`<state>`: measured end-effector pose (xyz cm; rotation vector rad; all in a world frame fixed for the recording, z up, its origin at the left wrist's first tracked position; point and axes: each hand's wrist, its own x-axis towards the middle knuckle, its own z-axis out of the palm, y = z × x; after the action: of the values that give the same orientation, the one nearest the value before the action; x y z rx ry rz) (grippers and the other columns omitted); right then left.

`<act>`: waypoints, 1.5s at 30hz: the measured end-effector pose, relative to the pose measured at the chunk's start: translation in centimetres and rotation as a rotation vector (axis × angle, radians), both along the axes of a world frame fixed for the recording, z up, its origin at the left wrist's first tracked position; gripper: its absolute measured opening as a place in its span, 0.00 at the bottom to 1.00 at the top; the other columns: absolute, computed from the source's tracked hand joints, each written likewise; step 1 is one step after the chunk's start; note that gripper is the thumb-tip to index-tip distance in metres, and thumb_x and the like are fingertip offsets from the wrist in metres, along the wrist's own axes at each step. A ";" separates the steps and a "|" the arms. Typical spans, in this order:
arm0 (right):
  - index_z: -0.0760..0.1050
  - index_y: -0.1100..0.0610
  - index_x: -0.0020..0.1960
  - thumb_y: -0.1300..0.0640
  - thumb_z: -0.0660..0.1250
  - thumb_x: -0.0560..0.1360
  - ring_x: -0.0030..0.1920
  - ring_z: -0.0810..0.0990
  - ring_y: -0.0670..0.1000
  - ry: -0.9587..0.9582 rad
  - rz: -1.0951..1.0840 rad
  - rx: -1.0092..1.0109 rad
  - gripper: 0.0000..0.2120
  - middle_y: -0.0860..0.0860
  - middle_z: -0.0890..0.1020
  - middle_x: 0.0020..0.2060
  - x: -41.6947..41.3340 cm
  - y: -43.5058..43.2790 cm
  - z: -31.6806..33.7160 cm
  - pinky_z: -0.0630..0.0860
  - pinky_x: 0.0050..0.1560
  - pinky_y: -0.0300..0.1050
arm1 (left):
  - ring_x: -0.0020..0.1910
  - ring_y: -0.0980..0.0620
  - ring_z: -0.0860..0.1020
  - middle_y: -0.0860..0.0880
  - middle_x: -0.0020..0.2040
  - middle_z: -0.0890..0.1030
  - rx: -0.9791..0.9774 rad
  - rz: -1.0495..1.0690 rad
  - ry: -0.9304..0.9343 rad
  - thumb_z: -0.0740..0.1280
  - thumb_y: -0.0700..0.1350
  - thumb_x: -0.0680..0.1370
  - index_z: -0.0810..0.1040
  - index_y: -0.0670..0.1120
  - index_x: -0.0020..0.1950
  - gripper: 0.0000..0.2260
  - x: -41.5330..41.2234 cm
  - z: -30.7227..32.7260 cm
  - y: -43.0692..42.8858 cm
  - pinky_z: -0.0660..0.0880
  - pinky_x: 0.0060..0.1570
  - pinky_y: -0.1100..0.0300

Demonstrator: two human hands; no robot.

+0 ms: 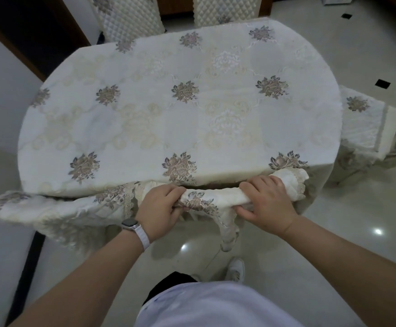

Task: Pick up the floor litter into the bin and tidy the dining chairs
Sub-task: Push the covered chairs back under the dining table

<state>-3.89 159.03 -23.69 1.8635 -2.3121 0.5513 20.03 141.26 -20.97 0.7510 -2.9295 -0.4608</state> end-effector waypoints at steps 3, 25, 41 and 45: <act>0.79 0.56 0.48 0.39 0.67 0.67 0.43 0.77 0.57 -0.013 -0.019 0.033 0.21 0.51 0.78 0.41 0.3 0.0 0.3 0.67 0.51 0.53 | 0.57 0.44 0.79 0.46 0.59 0.82 0.037 0.076 0.010 0.62 0.55 0.74 0.80 0.44 0.62 0.22 0.7 0.2 0.6 0.76 0.59 0.49; 0.78 0.55 0.58 0.43 0.63 0.70 0.54 0.79 0.55 0.091 0.355 0.238 0.22 0.52 0.80 0.55 24.7 -13.9 7.1 0.75 0.55 0.50 | 0.63 0.44 0.76 0.45 0.65 0.78 -0.112 0.389 0.202 0.63 0.53 0.77 0.77 0.45 0.66 0.20 27.3 2.2 -6.5 0.75 0.61 0.45; 0.78 0.56 0.61 0.43 0.62 0.74 0.57 0.78 0.57 0.041 0.589 0.142 0.23 0.55 0.80 0.60 43.4 -30.3 6.7 0.76 0.54 0.52 | 0.58 0.46 0.76 0.46 0.64 0.78 -0.148 0.650 0.245 0.63 0.53 0.77 0.77 0.46 0.65 0.19 45.5 0.3 -14.6 0.75 0.57 0.49; 0.78 0.57 0.62 0.43 0.62 0.74 0.58 0.78 0.57 0.057 0.714 0.139 0.24 0.56 0.79 0.61 45.1 -35.9 5.2 0.75 0.55 0.52 | 0.60 0.45 0.76 0.45 0.65 0.77 -0.132 0.721 0.210 0.63 0.53 0.78 0.74 0.49 0.66 0.18 47.1 -0.1 -17.5 0.74 0.58 0.49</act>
<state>41.24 123.09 -18.47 2.7222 -1.6295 0.3907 67.09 123.81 -21.04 1.5232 -2.2502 -0.2478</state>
